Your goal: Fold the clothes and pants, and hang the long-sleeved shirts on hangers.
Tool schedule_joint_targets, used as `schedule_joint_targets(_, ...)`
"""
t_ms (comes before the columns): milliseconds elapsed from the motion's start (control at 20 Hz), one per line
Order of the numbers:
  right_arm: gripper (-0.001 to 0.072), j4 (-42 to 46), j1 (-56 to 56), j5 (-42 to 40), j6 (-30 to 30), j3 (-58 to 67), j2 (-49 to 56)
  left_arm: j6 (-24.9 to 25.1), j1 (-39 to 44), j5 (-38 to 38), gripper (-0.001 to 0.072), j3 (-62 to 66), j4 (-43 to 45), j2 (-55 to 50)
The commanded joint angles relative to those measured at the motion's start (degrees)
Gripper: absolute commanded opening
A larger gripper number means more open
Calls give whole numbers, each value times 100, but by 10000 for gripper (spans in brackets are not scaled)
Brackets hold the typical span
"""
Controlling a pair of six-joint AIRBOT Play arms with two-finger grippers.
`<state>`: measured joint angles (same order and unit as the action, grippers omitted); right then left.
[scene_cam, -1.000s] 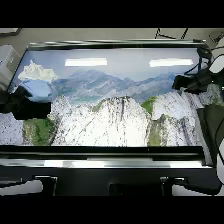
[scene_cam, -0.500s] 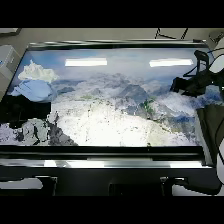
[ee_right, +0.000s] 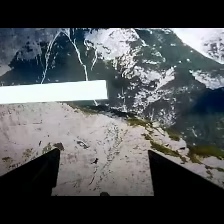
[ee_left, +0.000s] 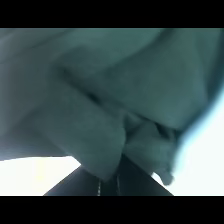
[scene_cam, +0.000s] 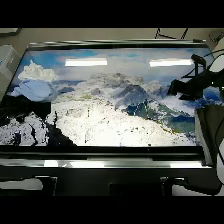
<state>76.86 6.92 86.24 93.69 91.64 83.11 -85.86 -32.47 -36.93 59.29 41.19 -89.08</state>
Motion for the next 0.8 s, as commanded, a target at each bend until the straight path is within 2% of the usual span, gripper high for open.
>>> schedule_joint_targets(0,630,-39,-4,605,35,0,-15,789,201,-229,18,-2,-136,903)
schedule_joint_targets(100,630,-52,-4,748,35,0,-90,1080,470,-254,18,-4,-136,2144)
schedule_joint_targets(250,630,-243,-4,798,37,0,-273,1086,1165,-256,18,-9,-122,4166)
schedule_joint_targets(400,630,-505,-4,800,39,0,-457,920,2503,11,18,-9,-136,5517)
schedule_joint_targets(550,630,-614,-4,796,39,0,-673,890,4170,103,17,-44,-131,5786)
schedule_joint_targets(750,630,-444,-2,811,-118,2,-979,881,6142,710,17,-656,-114,4861)
